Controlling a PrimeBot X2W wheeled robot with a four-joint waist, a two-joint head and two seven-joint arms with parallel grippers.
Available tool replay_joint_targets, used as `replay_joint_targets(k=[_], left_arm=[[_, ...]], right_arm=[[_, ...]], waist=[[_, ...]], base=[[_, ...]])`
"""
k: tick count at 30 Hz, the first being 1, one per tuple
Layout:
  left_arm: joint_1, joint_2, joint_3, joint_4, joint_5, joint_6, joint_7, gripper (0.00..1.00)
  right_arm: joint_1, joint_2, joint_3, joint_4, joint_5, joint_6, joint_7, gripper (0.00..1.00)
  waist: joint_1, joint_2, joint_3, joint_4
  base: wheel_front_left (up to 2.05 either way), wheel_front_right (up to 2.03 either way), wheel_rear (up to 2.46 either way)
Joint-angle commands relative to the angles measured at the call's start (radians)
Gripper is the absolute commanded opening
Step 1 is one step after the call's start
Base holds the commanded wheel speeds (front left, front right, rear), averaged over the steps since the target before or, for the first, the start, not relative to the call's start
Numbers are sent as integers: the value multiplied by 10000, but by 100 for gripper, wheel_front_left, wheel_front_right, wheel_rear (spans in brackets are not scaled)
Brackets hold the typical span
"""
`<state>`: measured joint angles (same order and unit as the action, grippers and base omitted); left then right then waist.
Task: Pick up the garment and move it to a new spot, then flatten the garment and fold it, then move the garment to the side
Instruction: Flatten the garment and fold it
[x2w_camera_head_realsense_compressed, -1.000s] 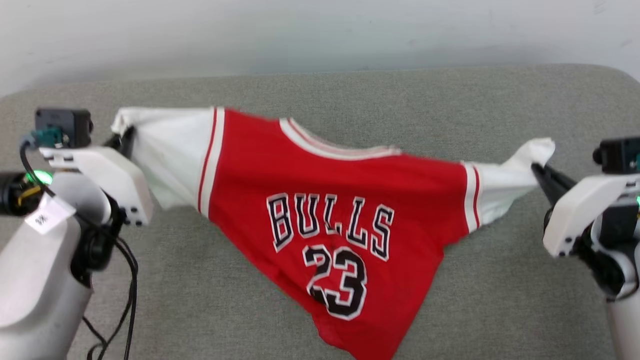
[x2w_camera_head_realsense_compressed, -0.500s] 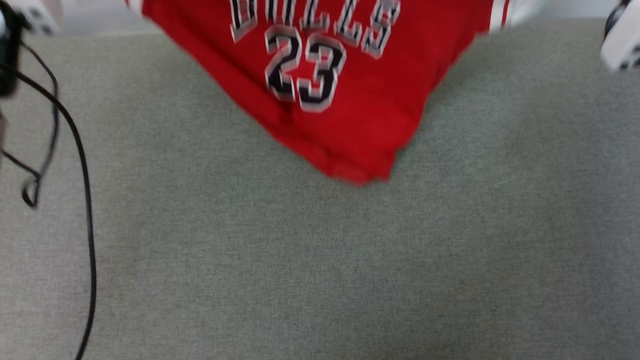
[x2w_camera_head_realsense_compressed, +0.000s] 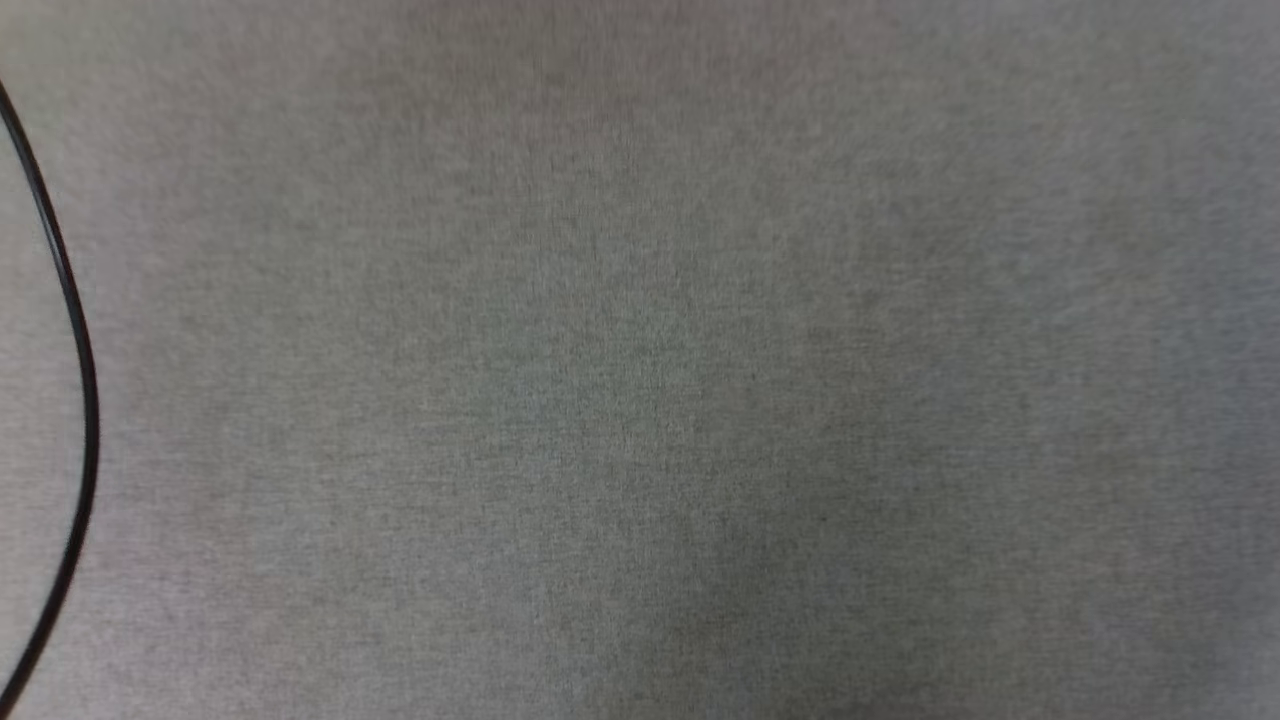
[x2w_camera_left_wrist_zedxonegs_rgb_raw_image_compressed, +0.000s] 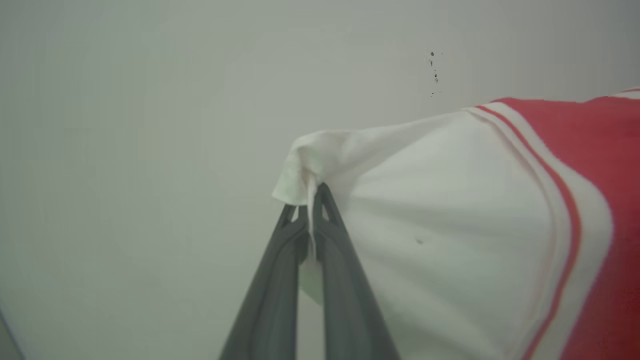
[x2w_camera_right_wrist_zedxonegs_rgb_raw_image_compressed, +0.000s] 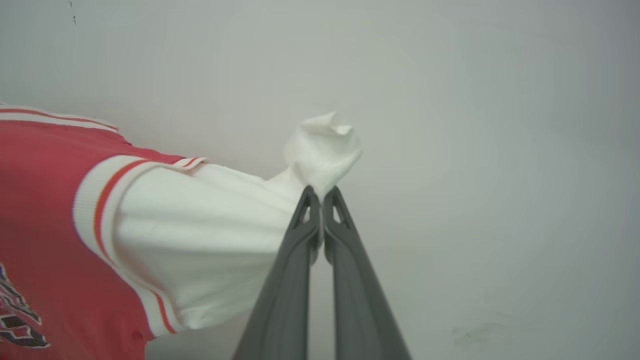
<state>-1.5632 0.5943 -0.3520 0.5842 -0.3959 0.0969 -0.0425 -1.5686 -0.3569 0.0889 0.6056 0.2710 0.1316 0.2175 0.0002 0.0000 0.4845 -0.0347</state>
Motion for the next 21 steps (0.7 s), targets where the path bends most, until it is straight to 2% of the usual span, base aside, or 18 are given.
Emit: replay_joint_targets(k=[1, 6, 10, 16, 21], left_arm=[[-326, 3, -12, 136, 88, 3, -65, 0], [-595, -263, -95, 438, 25, -59, -340, 0], [7, -608, -23, 688, -332, -4, -478, 0], [1194, -808, 411, 1052, -1316, -314, -357, 0], [2719, -768, 885, 1162, -2183, -679, -578, 0]], right_arm=[[-356, -50, 90, 213, -59, -17, -143, 0], [-1074, 115, 538, 936, 157, -17, -541, 0], [-1106, 122, 1120, 1587, 416, -17, -931, 0], [-435, 193, 1855, 2225, 1289, -17, -1393, 0], [963, 212, 2372, 2178, 2130, -17, -1800, 0]], waist=[[-2, 0, 619, 48], [-2, 0, 1338, 46], [-2, 0, 1659, 40], [-2, 0, 1711, 19], [-2, 0, 1340, -29]], base=[[0, 0, 0], [0, 0, 0], [0, 0, 0], [0, 0, 0], [0, 0, 0]])
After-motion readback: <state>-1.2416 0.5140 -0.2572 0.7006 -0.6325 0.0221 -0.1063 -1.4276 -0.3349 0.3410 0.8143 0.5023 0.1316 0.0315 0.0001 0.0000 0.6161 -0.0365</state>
